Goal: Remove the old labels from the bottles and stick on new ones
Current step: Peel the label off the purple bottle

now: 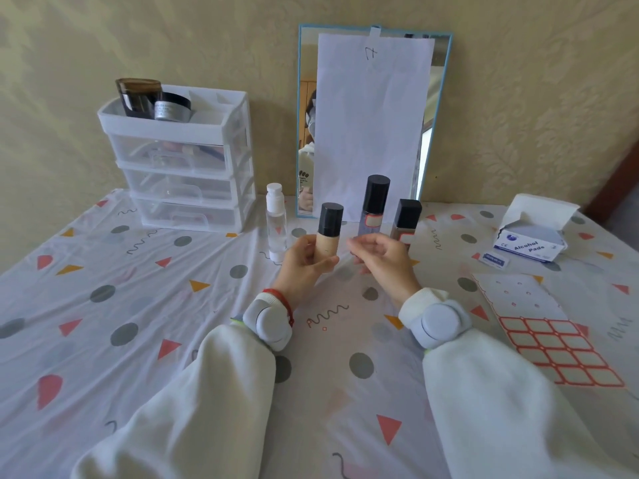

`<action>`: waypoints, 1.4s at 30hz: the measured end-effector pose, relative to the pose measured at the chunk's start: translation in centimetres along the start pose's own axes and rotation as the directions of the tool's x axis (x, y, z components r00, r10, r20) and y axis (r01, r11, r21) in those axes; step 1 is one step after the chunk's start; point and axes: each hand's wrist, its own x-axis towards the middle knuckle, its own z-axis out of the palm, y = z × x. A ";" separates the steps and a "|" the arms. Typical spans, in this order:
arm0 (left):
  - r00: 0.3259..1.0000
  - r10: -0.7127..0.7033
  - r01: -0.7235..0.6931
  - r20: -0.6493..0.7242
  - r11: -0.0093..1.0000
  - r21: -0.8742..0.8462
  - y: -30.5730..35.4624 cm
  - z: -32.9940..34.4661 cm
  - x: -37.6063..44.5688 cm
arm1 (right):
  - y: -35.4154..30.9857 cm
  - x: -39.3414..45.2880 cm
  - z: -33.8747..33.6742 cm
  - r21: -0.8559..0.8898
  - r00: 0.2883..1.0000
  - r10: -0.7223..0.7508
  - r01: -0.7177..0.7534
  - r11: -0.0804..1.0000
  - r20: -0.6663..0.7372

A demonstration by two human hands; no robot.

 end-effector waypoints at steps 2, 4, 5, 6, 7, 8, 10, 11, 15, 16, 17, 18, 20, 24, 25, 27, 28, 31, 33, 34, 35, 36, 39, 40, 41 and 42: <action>1.000 0.009 -0.009 0.011 1.000 -0.023 -0.1 0.1 -0.1 | -0.2 -0.2 0.9 -0.038 0.996 0.000 0.003 0.999 0.087; 1.000 0.021 -0.020 0.017 0.998 -0.065 -0.2 0.2 -0.1 | -0.3 -0.2 1.8 -0.097 0.989 -0.009 0.024 0.995 0.147; 0.999 0.030 -0.028 0.026 0.996 -0.088 -0.3 0.1 0.0 | -0.3 -0.2 2.2 -0.114 0.988 -0.010 0.028 0.993 0.152; 0.999 0.040 -0.036 0.037 0.994 -0.103 -0.4 0.1 0.0 | -0.4 -0.1 2.5 -0.126 0.990 -0.008 0.026 0.992 0.142; 0.998 0.047 -0.042 0.046 0.993 -0.107 -0.4 0.1 0.0 | -0.5 0.0 2.7 -0.138 0.992 -0.006 0.024 0.990 0.126; 0.998 0.050 -0.045 0.048 0.993 -0.109 -0.4 0.1 0.0 | -0.6 0.1 2.9 -0.150 0.993 -0.009 0.026 0.988 0.115; 0.999 0.046 -0.044 0.020 0.995 -0.094 -0.4 0.1 0.1 | -0.7 0.5 3.2 -0.167 0.993 -0.027 0.045 0.985 0.112; 0.999 0.042 -0.042 -0.005 0.996 -0.076 -0.4 0.1 0.2 | -0.8 0.6 3.3 -0.172 0.993 -0.038 0.058 0.983 0.116; 0.991 0.051 -0.019 -0.121 0.967 0.254 -0.8 -0.6 0.5 | -1.2 1.6 4.0 -0.206 0.991 -0.076 0.098 0.974 0.113; 0.989 0.033 0.014 -0.146 0.950 0.313 -0.9 -0.6 0.5 | -1.2 1.9 4.1 -0.215 0.992 -0.076 0.097 0.972 0.100; 0.984 0.013 0.047 -0.177 0.942 0.333 -0.9 -0.7 0.5 | -1.2 2.3 4.2 -0.226 0.993 -0.074 0.093 0.970 0.092; 0.976 0.003 0.075 -0.217 0.934 0.348 -0.9 -0.8 0.6 | -1.2 2.7 4.4 -0.237 0.993 -0.072 0.092 0.967 0.088; 0.960 -0.031 0.135 -0.278 0.921 0.365 -0.7 -1.0 0.6 | -1.2 3.2 4.7 -0.239 0.993 -0.072 0.093 0.967 0.097; 0.961 -0.148 0.213 -0.232 0.934 0.287 -0.9 -1.4 0.9 | -0.5 4.1 5.5 -0.237 0.991 -0.057 0.085 0.968 0.122; 0.962 -0.154 0.218 -0.227 0.932 0.288 -1.1 -1.4 0.9 | -0.3 4.2 5.8 -0.237 0.991 -0.049 0.078 0.968 0.127; 0.960 -0.157 0.222 -0.230 0.931 0.291 -1.2 -1.5 0.9 | 0.1 4.3 6.2 -0.248 0.990 -0.039 0.071 0.966 0.132; 0.960 -0.159 0.223 -0.231 0.932 0.284 -1.3 -1.5 0.9 | 0.2 4.4 6.3 -0.258 0.991 -0.039 0.072 0.964 0.132; 0.961 -0.165 0.225 -0.223 0.935 0.275 -1.4 -1.5 0.8 | 0.7 4.5 6.5 -0.268 0.991 -0.046 0.078 0.960 0.126; 0.963 -0.163 0.218 -0.213 0.938 0.270 -1.4 -1.4 0.8 | 0.9 4.6 6.5 -0.267 0.991 -0.047 0.079 0.960 0.124; 0.965 -0.160 0.213 -0.209 0.941 0.264 -1.4 -1.4 0.8 | 0.8 4.6 6.4 -0.266 0.990 -0.042 0.076 0.961 0.131; 0.966 -0.155 0.206 -0.206 0.943 0.259 -1.5 -1.4 0.8 | 0.8 4.6 6.4 -0.268 0.989 -0.032 0.070 0.961 0.142; 0.968 -0.148 0.200 -0.204 0.944 0.261 -1.5 -1.5 0.8 | 0.8 4.5 6.3 -0.267 0.988 -0.017 0.057 0.962 0.151; 0.970 -0.145 0.195 -0.195 0.944 0.266 -1.4 -1.2 0.8 | 0.6 4.0 5.4 -0.250 0.988 0.030 0.009 0.968 0.153; 0.968 -0.148 0.199 -0.201 0.944 0.263 -1.4 -1.4 0.7 | 0.6 3.8 5.4 -0.244 0.989 0.035 0.002 0.970 0.147; 0.970 -0.149 0.198 -0.194 0.944 0.263 -1.4 -1.2 0.7 | 0.6 3.4 4.8 -0.238 0.992 0.033 -0.002 0.971 0.125; 0.970 -0.152 0.200 -0.187 0.943 0.267 -1.4 -1.0 0.6 | 0.7 2.9 4.0 -0.233 0.994 0.026 -0.001 0.973 0.108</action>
